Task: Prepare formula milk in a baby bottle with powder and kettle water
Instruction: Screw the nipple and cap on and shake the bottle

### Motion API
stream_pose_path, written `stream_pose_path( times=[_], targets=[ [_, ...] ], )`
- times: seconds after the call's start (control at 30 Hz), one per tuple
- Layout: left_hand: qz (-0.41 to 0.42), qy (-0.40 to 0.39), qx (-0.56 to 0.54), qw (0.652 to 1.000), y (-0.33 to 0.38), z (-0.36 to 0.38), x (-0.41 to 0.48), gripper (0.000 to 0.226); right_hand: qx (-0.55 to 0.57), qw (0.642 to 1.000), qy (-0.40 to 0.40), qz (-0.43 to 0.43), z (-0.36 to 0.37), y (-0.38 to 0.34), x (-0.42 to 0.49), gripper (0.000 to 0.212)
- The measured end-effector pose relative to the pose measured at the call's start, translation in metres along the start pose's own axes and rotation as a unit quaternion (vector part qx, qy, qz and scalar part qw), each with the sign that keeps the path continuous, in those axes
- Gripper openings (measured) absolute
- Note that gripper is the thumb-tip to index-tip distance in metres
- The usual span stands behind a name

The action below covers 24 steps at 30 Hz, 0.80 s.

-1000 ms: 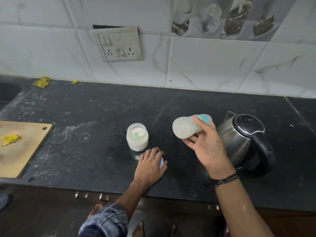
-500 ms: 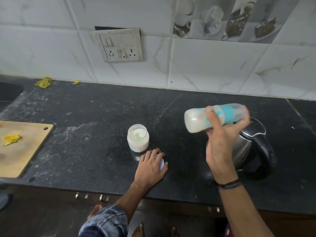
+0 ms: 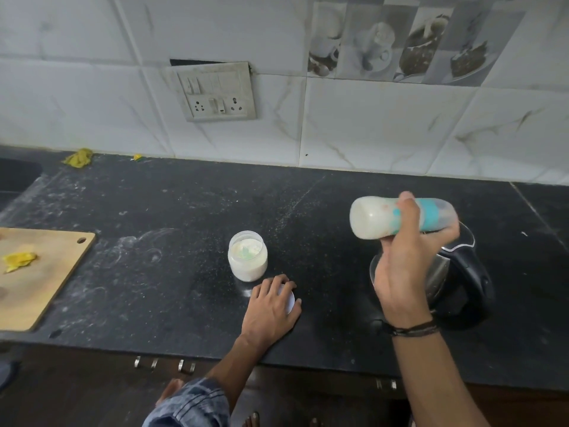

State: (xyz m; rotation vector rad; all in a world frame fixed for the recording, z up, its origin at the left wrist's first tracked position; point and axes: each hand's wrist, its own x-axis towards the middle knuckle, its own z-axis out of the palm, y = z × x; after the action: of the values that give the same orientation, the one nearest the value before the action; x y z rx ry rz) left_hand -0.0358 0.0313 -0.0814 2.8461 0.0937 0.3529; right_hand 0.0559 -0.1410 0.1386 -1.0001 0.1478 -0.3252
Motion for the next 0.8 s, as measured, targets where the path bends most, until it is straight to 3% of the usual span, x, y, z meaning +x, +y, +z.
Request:
stream_pose_path(
  times=[0.1,0.23,0.37,0.5,0.63,0.73,0.8],
  targets=[
    [0.002,0.007,-0.006,1.000,-0.003,0.002,-0.001,0.042,-0.067,0.995,-0.073,0.000,-0.001,0.004,-0.007,0.072],
    [-0.001,-0.003,-0.002,1.000,-0.001,0.003,0.001,0.043,0.002,0.999,0.026,-0.038,-0.001,-0.005,0.003,0.074],
    [0.001,0.004,-0.003,1.000,-0.004,0.006,-0.002,0.042,-0.080,0.993,-0.080,-0.028,-0.001,0.000,0.000,0.069],
    [-0.003,-0.008,0.001,1.000,-0.002,0.006,0.002,0.044,-0.013,0.998,-0.005,-0.053,0.001,-0.002,0.006,0.069],
    [0.000,-0.001,-0.001,1.000,-0.004,0.005,0.000,0.042,-0.091,0.990,-0.107,-0.033,0.000,0.007,0.002,0.072],
    [-0.002,-0.004,0.000,1.000,-0.003,0.004,0.002,0.043,-0.045,0.998,-0.044,-0.026,-0.001,0.011,0.004,0.076],
    [0.000,-0.004,0.000,1.000,-0.003,0.005,0.000,0.043,-0.088,0.994,-0.067,-0.002,0.002,0.011,0.004,0.071]
  ],
)
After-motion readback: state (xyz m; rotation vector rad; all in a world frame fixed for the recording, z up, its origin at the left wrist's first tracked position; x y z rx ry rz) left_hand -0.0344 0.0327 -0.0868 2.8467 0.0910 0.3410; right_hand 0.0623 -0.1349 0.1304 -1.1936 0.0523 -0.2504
